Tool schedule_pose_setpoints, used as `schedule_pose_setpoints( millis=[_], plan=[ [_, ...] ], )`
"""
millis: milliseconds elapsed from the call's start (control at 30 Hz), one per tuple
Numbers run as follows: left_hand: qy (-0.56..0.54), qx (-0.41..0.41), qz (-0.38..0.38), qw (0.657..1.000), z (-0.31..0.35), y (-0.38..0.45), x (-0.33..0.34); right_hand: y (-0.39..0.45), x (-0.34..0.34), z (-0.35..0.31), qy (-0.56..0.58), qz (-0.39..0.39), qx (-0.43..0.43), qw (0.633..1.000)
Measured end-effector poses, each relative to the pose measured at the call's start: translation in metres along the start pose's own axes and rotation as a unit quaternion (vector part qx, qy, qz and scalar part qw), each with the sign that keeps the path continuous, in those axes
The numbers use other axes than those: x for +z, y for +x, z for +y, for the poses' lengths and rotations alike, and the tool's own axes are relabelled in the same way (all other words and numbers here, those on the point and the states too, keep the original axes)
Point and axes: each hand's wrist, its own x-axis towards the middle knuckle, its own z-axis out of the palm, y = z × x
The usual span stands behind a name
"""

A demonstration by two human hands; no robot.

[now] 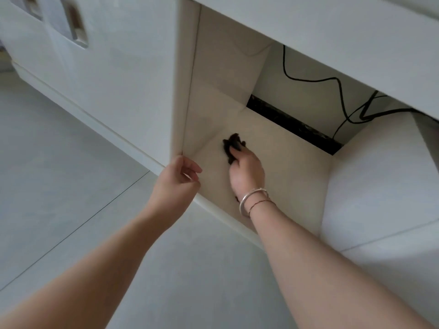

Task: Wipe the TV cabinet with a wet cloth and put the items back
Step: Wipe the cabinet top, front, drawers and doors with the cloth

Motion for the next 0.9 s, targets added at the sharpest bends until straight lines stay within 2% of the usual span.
schedule_pose_setpoints(
  millis=[100,167,267,333,367,433,500,567,600,633,733,833,900],
  plan=[
    [0.008,-0.028,0.026,0.999,-0.003,-0.003,-0.022,-0.034,0.012,-0.037,0.034,-0.077,-0.08,0.993],
    [0.005,-0.059,0.062,0.996,-0.005,-0.007,-0.036,-0.056,0.006,-0.04,0.073,-0.128,-0.091,0.985],
    [0.01,-0.084,0.082,0.993,-0.006,-0.013,-0.044,-0.069,-0.011,-0.044,0.177,-0.227,0.007,0.958],
    [0.014,-0.094,0.091,0.991,-0.003,-0.016,-0.045,-0.065,-0.028,-0.05,0.227,-0.253,0.07,0.938],
    [0.013,-0.095,0.103,0.99,0.0,-0.017,-0.045,-0.06,-0.037,-0.052,0.267,-0.234,0.096,0.93],
    [0.008,-0.084,0.134,0.987,0.01,-0.018,-0.047,-0.043,-0.05,-0.052,0.376,-0.141,0.164,0.901],
    [0.006,-0.046,0.168,0.985,0.024,-0.015,-0.051,-0.019,-0.058,-0.058,0.509,-0.05,0.24,0.825],
    [0.002,0.02,0.18,0.983,0.048,-0.009,-0.056,0.005,-0.063,-0.079,0.63,0.002,0.259,0.732],
    [-0.001,0.059,0.17,0.984,0.061,-0.005,-0.059,0.015,-0.066,-0.092,0.666,0.023,0.242,0.705],
    [-0.003,0.097,0.152,0.984,0.075,-0.002,-0.06,0.023,-0.071,-0.106,0.686,0.043,0.213,0.694],
    [0.006,0.139,0.104,0.985,0.096,0.005,-0.061,0.034,-0.063,-0.144,0.703,0.073,0.126,0.696],
    [0.011,0.141,0.08,0.987,0.091,0.006,-0.062,0.031,-0.033,-0.168,0.611,0.095,0.041,0.785],
    [0.011,0.136,0.065,0.988,0.088,0.006,-0.065,0.026,-0.009,-0.161,0.571,0.107,0.055,0.812]
  ],
)
